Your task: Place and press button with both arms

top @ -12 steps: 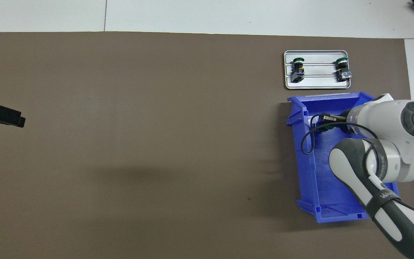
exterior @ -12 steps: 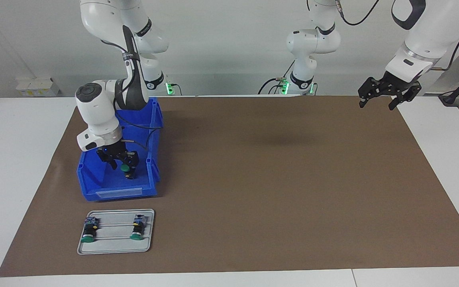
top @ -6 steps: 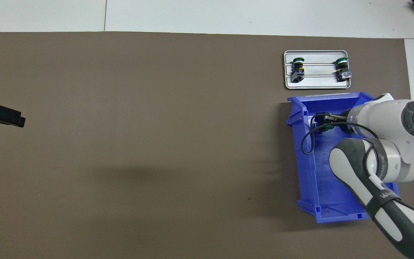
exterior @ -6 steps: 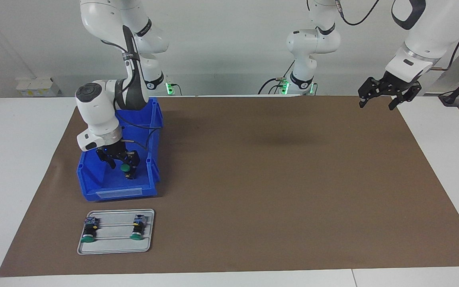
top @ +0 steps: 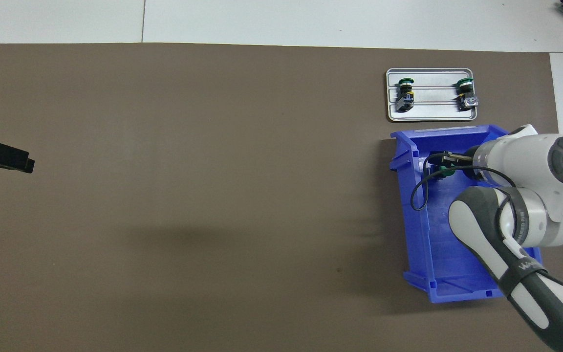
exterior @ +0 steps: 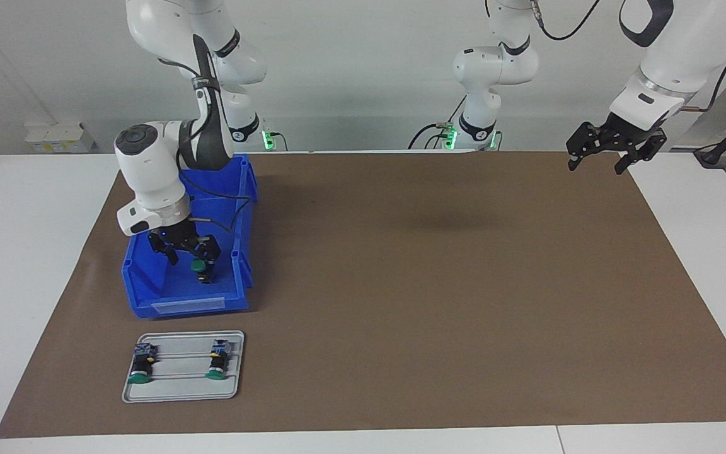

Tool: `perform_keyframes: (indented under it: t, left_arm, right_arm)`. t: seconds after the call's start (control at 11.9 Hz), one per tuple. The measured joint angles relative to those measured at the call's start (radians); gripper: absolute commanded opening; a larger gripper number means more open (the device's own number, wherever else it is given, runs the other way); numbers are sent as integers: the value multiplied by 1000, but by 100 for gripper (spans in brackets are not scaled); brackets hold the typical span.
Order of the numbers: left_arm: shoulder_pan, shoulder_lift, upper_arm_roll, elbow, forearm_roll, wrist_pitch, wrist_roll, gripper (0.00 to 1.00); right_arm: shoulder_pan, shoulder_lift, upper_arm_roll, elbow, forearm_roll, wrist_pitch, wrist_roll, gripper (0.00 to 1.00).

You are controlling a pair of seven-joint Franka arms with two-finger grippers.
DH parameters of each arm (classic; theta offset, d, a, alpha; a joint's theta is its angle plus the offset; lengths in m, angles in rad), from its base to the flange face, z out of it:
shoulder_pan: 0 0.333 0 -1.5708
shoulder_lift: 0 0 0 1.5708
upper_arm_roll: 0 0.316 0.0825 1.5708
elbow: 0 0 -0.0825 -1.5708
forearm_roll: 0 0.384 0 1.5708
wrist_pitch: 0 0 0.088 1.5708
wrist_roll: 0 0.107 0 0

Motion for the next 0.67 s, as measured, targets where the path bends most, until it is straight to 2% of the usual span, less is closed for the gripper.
perform_keyframes:
  t: [0.25, 0.67]
  left_arm:
    - [0, 0, 0, 0, 0, 0, 0, 100]
    - [0, 0, 0, 0, 0, 0, 0, 100]
  right_arm:
    - [1, -44, 1, 44, 0, -96, 0, 97]
    - [0, -117, 2, 233, 0, -425, -26, 97]
